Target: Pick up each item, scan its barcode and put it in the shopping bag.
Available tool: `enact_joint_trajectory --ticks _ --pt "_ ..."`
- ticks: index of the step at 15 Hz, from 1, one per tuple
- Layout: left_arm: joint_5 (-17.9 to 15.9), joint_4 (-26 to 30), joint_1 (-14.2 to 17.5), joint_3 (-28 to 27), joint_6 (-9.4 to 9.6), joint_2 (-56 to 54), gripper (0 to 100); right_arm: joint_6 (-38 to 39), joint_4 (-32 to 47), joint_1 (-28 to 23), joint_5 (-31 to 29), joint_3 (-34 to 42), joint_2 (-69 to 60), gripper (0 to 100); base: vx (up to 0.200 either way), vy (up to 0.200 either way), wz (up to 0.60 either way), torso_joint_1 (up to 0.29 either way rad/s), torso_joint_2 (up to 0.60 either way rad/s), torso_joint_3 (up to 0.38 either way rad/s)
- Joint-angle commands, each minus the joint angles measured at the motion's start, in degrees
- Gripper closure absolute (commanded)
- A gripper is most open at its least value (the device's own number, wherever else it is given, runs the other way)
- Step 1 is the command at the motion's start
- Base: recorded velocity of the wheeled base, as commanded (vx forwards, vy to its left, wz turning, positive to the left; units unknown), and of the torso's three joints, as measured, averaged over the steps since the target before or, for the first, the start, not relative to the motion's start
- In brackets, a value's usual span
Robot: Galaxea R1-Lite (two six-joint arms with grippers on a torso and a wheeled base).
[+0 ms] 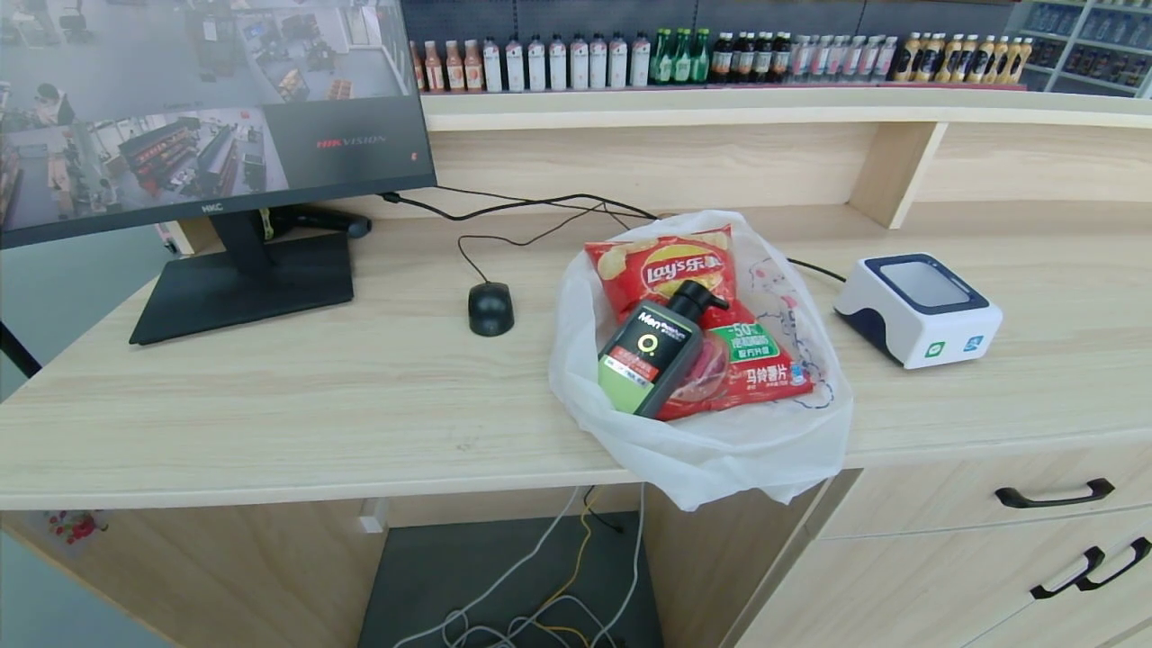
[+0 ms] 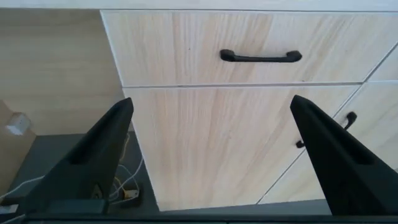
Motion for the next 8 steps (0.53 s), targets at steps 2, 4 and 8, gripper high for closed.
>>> enact_joint_trajectory --ticks 2,4,8 --pt "0.0 0.0 0.0 0.0 -0.04 0.0 0 -0.6 -0.2 -0.5 -1.6 0.4 0.1 0 0.0 0.0 0.0 0.0 0.0 0.0" --pt "0.0 0.0 0.0 0.0 0.14 0.0 0 3.5 0.2 -4.1 -6.7 0.2 -3.1 0 0.0 0.0 0.0 0.0 0.0 0.0" --pt "0.0 0.0 0.0 0.0 0.05 0.0 0 1.4 2.8 -3.3 6.1 0.3 -4.5 0 0.0 0.0 0.0 0.0 0.0 0.0"
